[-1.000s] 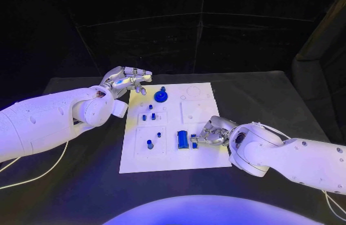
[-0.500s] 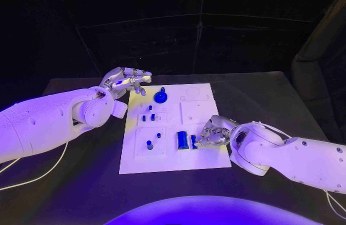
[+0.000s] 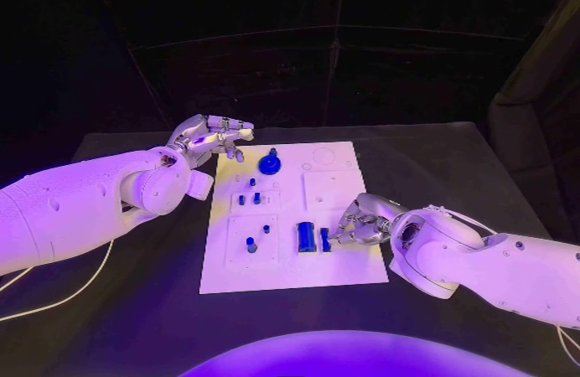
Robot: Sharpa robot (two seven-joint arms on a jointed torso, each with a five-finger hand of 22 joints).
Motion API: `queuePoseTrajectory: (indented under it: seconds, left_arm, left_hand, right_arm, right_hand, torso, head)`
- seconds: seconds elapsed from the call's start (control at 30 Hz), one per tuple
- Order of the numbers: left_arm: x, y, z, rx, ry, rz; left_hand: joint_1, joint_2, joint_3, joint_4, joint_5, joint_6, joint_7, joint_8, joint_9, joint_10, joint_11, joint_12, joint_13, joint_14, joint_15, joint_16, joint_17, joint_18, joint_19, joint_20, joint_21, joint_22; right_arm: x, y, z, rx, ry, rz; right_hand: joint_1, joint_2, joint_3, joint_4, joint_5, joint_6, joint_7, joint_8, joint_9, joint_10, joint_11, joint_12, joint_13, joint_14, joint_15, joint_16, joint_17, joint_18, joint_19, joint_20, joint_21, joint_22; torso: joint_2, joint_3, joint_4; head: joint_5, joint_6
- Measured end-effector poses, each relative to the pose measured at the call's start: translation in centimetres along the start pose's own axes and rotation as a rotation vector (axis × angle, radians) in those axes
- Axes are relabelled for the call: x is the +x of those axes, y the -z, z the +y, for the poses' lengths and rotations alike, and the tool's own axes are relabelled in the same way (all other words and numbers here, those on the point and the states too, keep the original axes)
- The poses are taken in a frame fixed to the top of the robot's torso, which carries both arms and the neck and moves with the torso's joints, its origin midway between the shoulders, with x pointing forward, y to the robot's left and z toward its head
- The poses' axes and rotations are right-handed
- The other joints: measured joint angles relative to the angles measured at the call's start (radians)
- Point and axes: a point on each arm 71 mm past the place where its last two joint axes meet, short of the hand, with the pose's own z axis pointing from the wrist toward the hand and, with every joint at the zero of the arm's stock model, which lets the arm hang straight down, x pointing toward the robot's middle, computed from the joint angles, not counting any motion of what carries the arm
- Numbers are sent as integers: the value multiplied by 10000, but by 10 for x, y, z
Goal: Assemble the parts on the task board
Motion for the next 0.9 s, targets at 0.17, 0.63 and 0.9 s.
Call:
queuePoseTrajectory:
  seconds: [0.17, 0.63, 0.9]
  left_arm:
    - [0, 0, 0, -1, -2, -6]
    - [-7, 0, 9, -84, 689, -29]
    - [-6, -12, 13, 351, 1172, -373]
  left_hand:
    - [0, 0, 0, 0, 0, 0, 0, 0, 0, 0, 0, 0, 0, 0, 0, 0, -8, 1, 0, 0, 0, 0]
    - [-266, 25, -449, 113, 37, -200, 17, 38, -3, -502, 213, -507, -352, -2043, 388, -2634, -1416, -4, -1700, 342, -1648, -981]
    - [-318, 76, -884, 194, 36, -271, 88, -281, -20, -481, 519, -1776, -378, -3437, 1256, -6067, -3127, -1, -4250, 1125, -4195, -2786]
  right_arm:
    - [-8, 4, -6, -518, -619, -33]
    - [-71, -54, -21, -2490, -4903, -1196]
    - [-93, -89, -34, -3001, -7226, -2276]
  right_hand:
    - [43, 42, -139, -1, -115, -707, 274, -380, -122, -1136, 277, -2485, -1991, -80, 232, -1511, -1893, 402, -1108, 137, -1553, -2484]
    - [2496, 492, 1229, -2, -1042, -1348, 1146, -1342, -1149, -2749, 1373, -10763, -9878, -3668, 1636, -11700, -10303, 1018, -4885, 1483, -9927, -10143]
    - [1579, 187, 775, -150, -1655, -1795, 1308, -1342, -2096, -3334, 1762, -10905, -11753, -3709, 2056, -13478, -11811, 1015, -4587, 2056, -11898, -11509]
  torso:
    - [-30, -13, -6]
    - [-412, -188, -147]
    - [-621, -205, -118]
  head:
    - [-7, 101]
    - [82, 792]
    - [87, 1187]
